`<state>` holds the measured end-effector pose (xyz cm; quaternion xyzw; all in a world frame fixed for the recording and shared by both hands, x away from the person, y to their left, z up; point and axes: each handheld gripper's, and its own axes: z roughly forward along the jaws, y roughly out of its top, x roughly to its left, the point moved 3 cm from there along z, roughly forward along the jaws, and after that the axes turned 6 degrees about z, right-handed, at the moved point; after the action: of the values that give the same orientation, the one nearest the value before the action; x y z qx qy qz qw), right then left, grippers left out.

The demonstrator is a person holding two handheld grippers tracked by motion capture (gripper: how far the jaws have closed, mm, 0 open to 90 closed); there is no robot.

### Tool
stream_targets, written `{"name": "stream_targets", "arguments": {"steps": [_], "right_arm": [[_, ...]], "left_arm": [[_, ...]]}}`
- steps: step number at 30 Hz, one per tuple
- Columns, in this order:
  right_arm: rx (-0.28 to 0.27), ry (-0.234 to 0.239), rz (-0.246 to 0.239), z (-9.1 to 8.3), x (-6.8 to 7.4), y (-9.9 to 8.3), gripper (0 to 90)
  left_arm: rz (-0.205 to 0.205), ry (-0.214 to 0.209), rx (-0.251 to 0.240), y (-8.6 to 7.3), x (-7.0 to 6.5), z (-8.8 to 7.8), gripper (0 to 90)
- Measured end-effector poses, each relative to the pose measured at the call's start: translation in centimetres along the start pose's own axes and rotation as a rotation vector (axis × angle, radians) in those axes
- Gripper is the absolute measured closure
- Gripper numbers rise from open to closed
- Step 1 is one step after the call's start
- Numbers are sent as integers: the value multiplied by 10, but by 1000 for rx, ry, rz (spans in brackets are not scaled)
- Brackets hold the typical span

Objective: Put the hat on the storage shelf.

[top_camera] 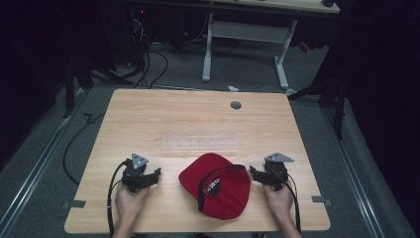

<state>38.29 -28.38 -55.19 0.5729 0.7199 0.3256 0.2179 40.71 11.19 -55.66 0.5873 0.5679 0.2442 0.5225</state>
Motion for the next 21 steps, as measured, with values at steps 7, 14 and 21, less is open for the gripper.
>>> {"name": "stream_targets", "arguments": {"steps": [7, 14, 21], "right_arm": [[0, 2, 0, 0, 0, 0, 296], [0, 1, 0, 0, 0, 0, 298], [20, 2, 1, -1, -2, 2, 343]], "left_arm": [[2, -5, 4, 0, -1, 0, 321], [0, -6, 4, -1, -1, 0, 314], [1, -5, 5, -1, -1, 0, 311]]}}
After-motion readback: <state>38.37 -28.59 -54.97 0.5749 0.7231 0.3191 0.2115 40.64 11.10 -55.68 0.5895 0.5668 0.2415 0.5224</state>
